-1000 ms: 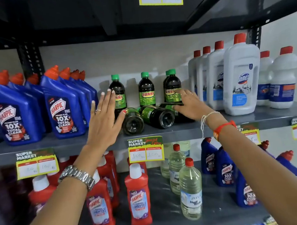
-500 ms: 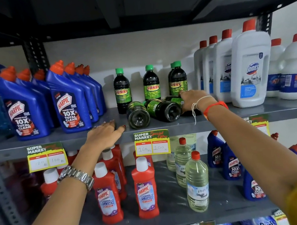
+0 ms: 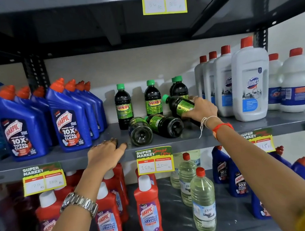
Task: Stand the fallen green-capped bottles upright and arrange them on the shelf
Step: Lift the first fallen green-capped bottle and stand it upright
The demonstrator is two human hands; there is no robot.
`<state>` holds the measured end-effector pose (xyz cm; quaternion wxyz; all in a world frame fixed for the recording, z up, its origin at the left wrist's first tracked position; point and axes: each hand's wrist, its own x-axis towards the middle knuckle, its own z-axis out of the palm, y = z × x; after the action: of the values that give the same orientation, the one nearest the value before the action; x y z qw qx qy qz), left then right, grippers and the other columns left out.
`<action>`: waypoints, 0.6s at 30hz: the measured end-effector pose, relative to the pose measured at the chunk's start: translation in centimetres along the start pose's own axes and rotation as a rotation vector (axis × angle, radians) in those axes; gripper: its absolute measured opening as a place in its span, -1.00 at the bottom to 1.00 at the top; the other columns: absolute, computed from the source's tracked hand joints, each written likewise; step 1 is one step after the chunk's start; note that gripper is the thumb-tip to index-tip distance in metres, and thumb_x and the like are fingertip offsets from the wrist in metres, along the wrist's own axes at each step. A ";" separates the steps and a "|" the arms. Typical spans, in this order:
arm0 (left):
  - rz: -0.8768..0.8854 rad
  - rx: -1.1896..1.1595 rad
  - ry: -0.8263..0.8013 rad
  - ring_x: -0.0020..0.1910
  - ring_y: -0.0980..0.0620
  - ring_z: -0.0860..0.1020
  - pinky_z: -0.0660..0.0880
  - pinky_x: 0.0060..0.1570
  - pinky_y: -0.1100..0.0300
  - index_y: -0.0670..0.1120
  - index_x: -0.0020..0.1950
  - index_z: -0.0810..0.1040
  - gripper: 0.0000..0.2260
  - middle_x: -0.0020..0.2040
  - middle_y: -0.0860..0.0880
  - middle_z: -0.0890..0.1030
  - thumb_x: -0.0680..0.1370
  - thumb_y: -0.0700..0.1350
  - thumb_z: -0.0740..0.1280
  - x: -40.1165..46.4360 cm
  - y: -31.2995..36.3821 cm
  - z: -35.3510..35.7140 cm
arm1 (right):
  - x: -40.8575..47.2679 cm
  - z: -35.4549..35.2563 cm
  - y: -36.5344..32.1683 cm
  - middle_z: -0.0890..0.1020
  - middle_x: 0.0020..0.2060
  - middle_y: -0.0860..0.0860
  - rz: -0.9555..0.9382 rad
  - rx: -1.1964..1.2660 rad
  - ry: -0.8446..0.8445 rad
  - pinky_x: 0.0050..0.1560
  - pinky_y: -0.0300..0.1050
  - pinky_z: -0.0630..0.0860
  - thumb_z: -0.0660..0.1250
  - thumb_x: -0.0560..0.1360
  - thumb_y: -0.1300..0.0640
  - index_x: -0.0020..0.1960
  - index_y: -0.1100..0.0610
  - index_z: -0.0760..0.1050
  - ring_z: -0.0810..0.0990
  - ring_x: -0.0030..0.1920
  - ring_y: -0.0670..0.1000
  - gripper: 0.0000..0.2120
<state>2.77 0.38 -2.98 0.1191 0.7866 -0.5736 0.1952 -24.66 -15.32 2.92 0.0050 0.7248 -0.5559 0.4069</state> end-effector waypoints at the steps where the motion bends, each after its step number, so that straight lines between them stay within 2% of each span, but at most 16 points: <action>1: 0.010 0.013 0.012 0.02 -0.07 0.51 0.27 -0.25 0.12 -0.01 0.18 0.46 -0.53 0.15 -0.10 0.56 0.52 0.15 -0.11 0.0 0.0 0.1 | 0.1 -0.4 0.1 0.63 0.08 0.11 0.036 0.101 0.012 -0.03 -0.03 0.47 0.50 0.20 -0.12 0.31 0.03 0.41 0.58 0.10 0.20 -0.27; 3: 0.025 0.030 0.032 -0.02 -0.06 0.51 0.26 -0.27 0.12 -0.01 0.19 0.45 -0.53 0.12 -0.10 0.56 0.52 0.15 -0.11 0.0 0.0 0.3 | 0.2 -1.2 0.0 0.61 0.15 0.08 0.082 0.273 0.061 0.07 -0.03 0.45 0.53 0.17 -0.10 0.33 0.03 0.40 0.55 0.16 0.16 -0.23; 5: 0.007 0.002 0.050 -0.03 -0.07 0.52 0.26 -0.26 0.12 -0.02 0.17 0.46 -0.52 0.09 -0.10 0.58 0.51 0.17 -0.09 0.1 -0.2 0.4 | -0.1 -1.8 -0.4 0.62 0.07 0.07 0.110 0.444 0.122 0.10 -0.02 0.48 0.54 0.17 -0.05 0.26 0.08 0.44 0.57 0.06 0.10 -0.29; 7: -0.015 -0.039 0.065 -0.04 -0.06 0.52 0.28 -0.25 0.11 -0.03 0.14 0.48 -0.51 0.06 -0.11 0.59 0.50 0.20 -0.08 0.3 -0.1 0.5 | -0.4 -2.1 -0.7 0.65 -0.11 0.03 0.121 0.640 0.151 0.05 0.00 0.56 0.55 0.14 0.03 0.12 0.10 0.50 0.60 -0.09 0.03 -0.43; 9: -0.011 -0.047 0.075 -0.05 -0.07 0.52 0.30 -0.25 0.11 -0.03 0.14 0.48 -0.50 0.05 -0.11 0.59 0.50 0.22 -0.08 0.2 0.0 0.7 | -0.7 -2.0 -0.6 0.67 -0.14 0.04 0.159 0.839 0.139 -0.05 -0.01 0.62 0.56 0.12 0.12 0.07 0.14 0.52 0.65 -0.09 0.04 -0.46; 11: -0.012 -0.060 0.088 -0.04 -0.08 0.52 0.30 -0.24 0.11 -0.02 0.15 0.48 -0.50 0.06 -0.11 0.59 0.50 0.21 -0.08 0.2 -0.1 0.6 | -1.1 -1.4 -0.1 0.65 -0.15 0.00 0.177 0.929 0.135 -0.20 -0.20 0.60 0.56 0.14 0.17 0.11 0.15 0.50 0.66 -0.09 0.01 -0.44; 13: 0.021 0.000 0.069 0.00 -0.08 0.52 0.29 -0.23 0.10 0.00 0.19 0.46 -0.51 0.11 -0.11 0.57 0.50 0.18 -0.11 0.2 -0.2 0.6 | -1.6 -0.9 0.4 0.56 -0.23 -0.14 0.161 0.894 0.132 -0.33 -0.38 0.48 0.55 0.18 0.17 0.19 0.15 0.47 0.58 -0.19 -0.17 -0.40; 14: 0.050 0.043 0.050 0.03 -0.09 0.51 0.28 -0.22 0.10 0.02 0.23 0.44 -0.51 0.16 -0.10 0.55 0.49 0.14 -0.12 0.2 -0.3 0.6 | -1.7 -0.7 0.5 0.52 -0.25 -0.18 0.153 0.861 0.117 -0.33 -0.40 0.45 0.54 0.20 0.16 0.24 0.17 0.44 0.52 -0.22 -0.23 -0.36; 16: 0.060 0.060 0.038 0.07 -0.09 0.50 0.29 -0.21 0.10 0.01 0.26 0.41 -0.52 0.21 -0.10 0.53 0.51 0.13 -0.12 0.2 -0.3 0.5 | -1.4 -0.6 0.6 0.57 -0.18 -0.10 0.148 0.823 0.052 -0.19 -0.25 0.53 0.53 0.23 0.14 0.28 0.18 0.41 0.55 -0.16 -0.16 -0.35; 18: 0.032 0.032 0.041 0.07 -0.09 0.51 0.29 -0.20 0.10 0.00 0.26 0.42 -0.51 0.20 -0.11 0.54 0.52 0.15 -0.11 0.2 -0.2 0.4 | -1.2 -0.6 0.7 0.63 -0.01 0.06 0.158 0.826 -0.016 0.04 0.01 0.59 0.52 0.24 0.14 0.27 0.16 0.39 0.62 0.01 0.04 -0.36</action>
<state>3.11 0.14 -3.28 0.1149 0.7749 -0.5804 0.2225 -25.66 -14.33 2.25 -0.3217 0.6242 -0.3999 0.5890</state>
